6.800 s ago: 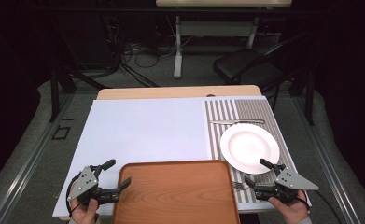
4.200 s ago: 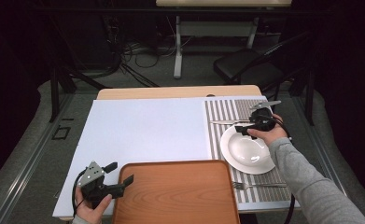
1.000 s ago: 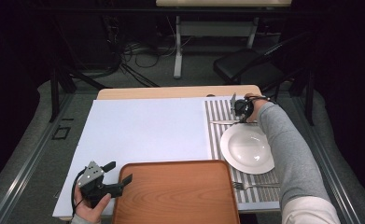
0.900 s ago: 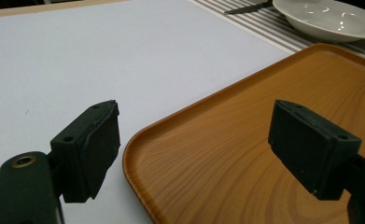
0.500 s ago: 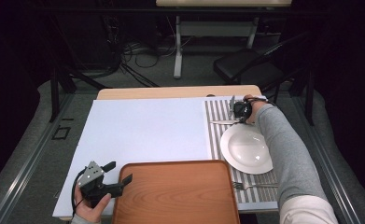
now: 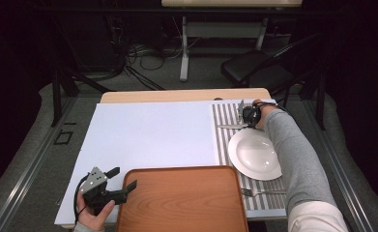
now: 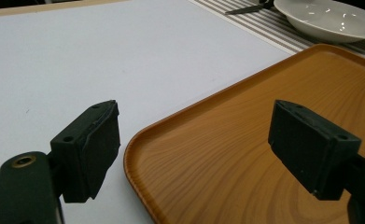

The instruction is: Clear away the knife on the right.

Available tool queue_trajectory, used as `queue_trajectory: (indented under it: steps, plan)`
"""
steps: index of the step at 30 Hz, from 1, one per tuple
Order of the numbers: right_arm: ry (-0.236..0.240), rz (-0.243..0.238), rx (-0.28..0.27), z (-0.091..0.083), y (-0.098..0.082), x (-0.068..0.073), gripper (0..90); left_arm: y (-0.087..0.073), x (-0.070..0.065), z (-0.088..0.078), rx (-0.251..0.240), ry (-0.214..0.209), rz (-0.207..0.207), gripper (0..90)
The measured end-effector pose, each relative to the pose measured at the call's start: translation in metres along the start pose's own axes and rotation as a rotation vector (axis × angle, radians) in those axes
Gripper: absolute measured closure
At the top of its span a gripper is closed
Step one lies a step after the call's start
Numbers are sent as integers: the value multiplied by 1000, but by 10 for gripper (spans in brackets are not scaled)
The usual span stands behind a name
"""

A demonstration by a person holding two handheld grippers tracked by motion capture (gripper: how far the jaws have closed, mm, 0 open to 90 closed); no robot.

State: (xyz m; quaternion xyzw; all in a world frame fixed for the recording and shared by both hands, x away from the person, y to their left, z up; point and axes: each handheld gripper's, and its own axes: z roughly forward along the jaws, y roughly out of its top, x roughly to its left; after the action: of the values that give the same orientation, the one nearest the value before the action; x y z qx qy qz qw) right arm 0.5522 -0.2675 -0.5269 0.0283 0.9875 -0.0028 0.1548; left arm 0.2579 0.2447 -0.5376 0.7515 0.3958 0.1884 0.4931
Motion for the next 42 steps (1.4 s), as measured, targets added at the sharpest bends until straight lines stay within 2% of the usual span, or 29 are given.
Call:
queue_trajectory:
  steps: [4, 8, 12, 17, 18, 19, 21, 23, 24, 25, 28, 30, 33, 35, 37, 42]
  plan:
    - [10, -1, 10, -1, 0, -1, 744, 0, 0, 0, 1, 1, 1, 169]
    - [19, -15, -4, -1, -2, -2, 757, 0, 0, 0, -2, 1, -1, 169]
    - [25, -3, -15, 0, -3, -1, 768, 0, 0, -1, -2, 3, -4, 169]
    - [25, -35, -20, 0, -3, -2, 785, 0, 0, -1, -1, 4, 0, 169]
    - [6, -39, -60, 3, -4, 0, 787, 0, 0, -1, -2, 3, 0, 169]
    - [1, -30, -69, 4, -4, 1, 790, 0, 0, -1, -2, 4, 0, 169]
    - [21, -41, -15, 0, -3, 1, 794, 0, 0, -1, -1, 4, 0, 169]
    - [19, -60, -7, -2, -3, 0, 797, 0, 0, -1, -3, 4, 0, 169]
    - [14, -53, -9, -2, -4, 1, 798, 0, 0, -1, -3, 4, 0, 169]
    - [1, -56, -33, 0, -5, 2, 798, 0, 0, -1, -3, 5, 0, 169]
    - [9, -79, -2, -2, -3, 1, 799, 0, 0, 0, -2, 4, 0, 169]
    - [-9, -73, -20, -1, -3, 3, 799, 0, 0, 0, -1, 3, 2, 169]
    - [-15, -72, -16, -1, -3, 5, 800, 0, -1, 0, 3, 3, 3, 169]
    - [-19, -88, -21, -1, -3, 4, 800, 0, -1, 0, 3, 3, 3, 169]
    - [-22, -69, -20, -1, -3, 6, 800, 0, -1, 0, 3, 3, 2, 169]
    - [-26, -77, -21, -1, -2, 6, 800, 0, 0, 1, -1, 1, -6, 169]
